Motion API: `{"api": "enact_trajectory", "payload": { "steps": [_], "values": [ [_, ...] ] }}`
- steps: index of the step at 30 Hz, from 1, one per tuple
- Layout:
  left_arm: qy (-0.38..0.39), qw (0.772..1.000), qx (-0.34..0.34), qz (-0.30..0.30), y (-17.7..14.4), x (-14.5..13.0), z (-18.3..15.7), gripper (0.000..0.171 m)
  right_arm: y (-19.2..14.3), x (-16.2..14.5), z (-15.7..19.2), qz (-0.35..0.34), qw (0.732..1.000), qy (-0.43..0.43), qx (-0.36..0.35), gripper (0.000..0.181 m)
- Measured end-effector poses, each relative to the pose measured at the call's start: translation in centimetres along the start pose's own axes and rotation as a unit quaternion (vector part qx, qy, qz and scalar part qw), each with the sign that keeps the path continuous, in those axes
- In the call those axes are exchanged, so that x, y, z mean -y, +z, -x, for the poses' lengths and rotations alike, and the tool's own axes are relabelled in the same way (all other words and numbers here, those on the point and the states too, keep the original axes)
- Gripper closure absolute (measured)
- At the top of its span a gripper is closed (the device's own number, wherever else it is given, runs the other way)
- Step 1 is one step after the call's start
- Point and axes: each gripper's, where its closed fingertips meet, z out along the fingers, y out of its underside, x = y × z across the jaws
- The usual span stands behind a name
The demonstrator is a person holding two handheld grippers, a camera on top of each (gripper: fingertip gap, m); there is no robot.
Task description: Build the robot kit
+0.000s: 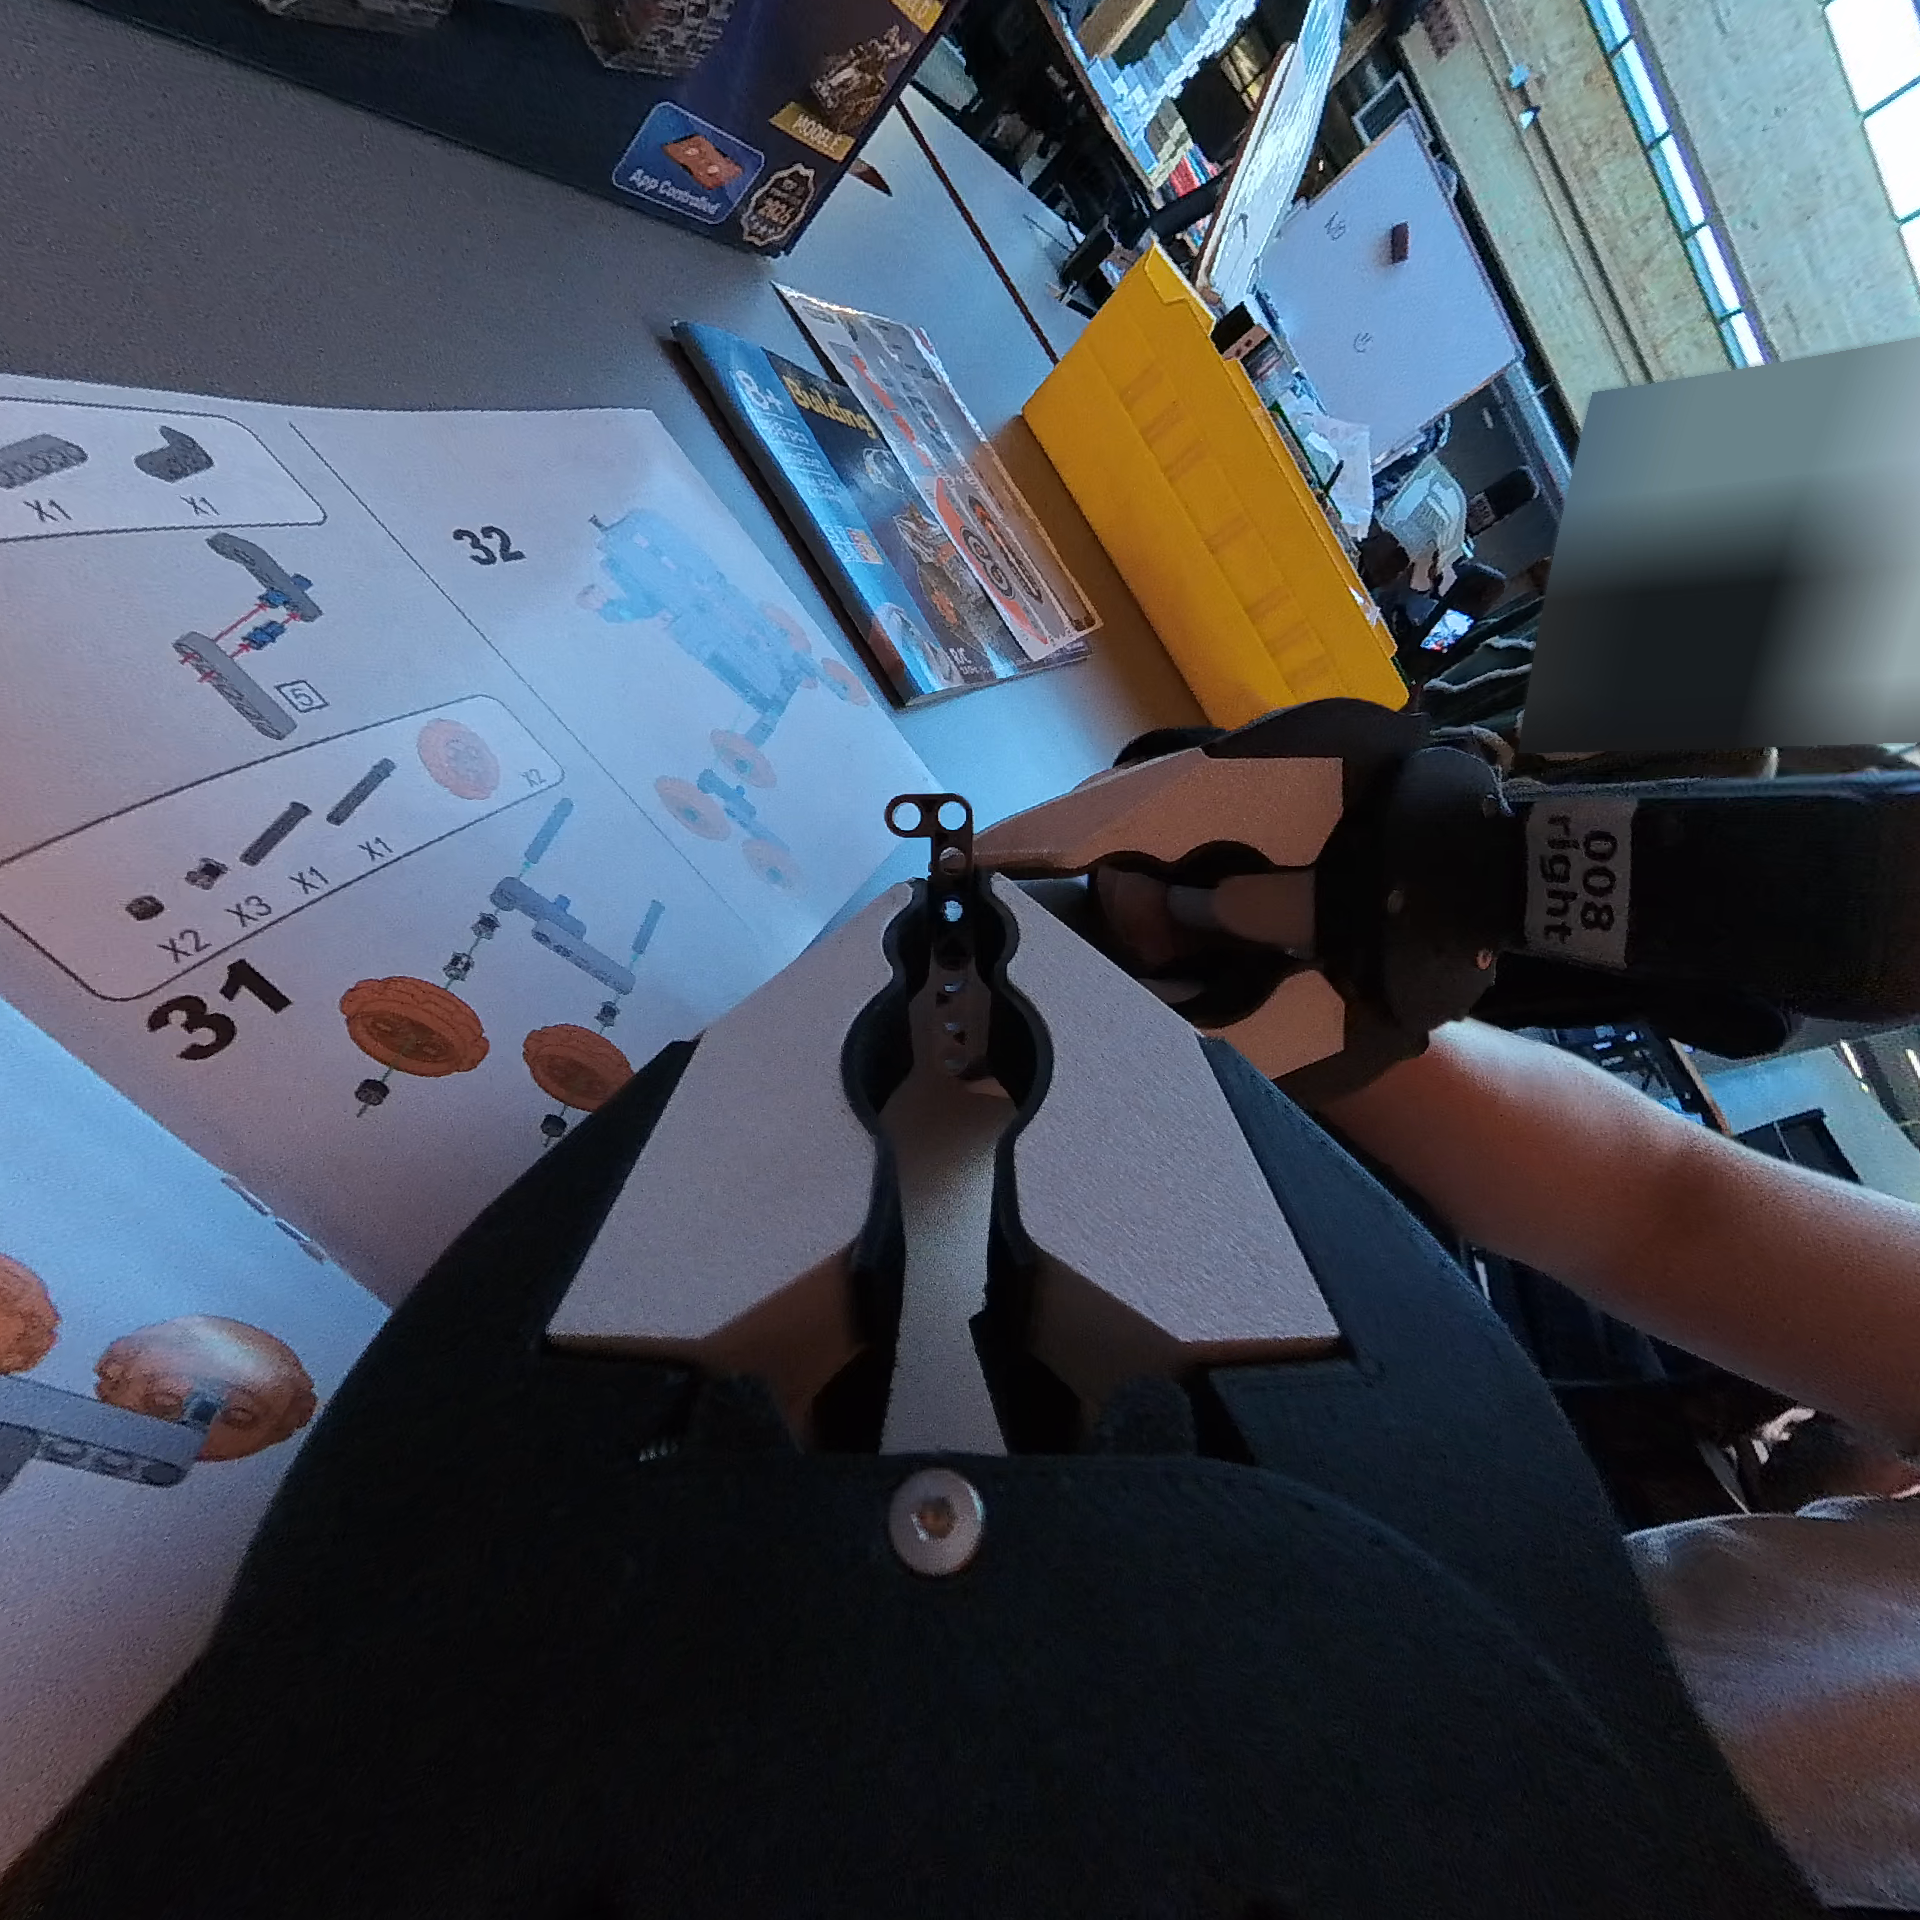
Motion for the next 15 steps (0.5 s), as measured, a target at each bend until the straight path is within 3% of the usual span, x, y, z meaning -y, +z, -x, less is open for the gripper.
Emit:
{"api": "enact_trajectory", "payload": {
  "steps": [10, 15],
  "values": [
    [0.008, 1.000, -0.009, -0.015, -0.12, 0.42, -0.48, 0.167, -0.36, 0.65, -0.22, -0.020, 1.000, 0.011, -0.010, 0.146],
    [0.046, 0.999, 0.023, -0.007, 0.09, 0.24, -0.29, 0.167, -0.25, 0.33, -0.22, -0.005, 1.000, 0.001, -0.021, 0.146]
  ]
}}
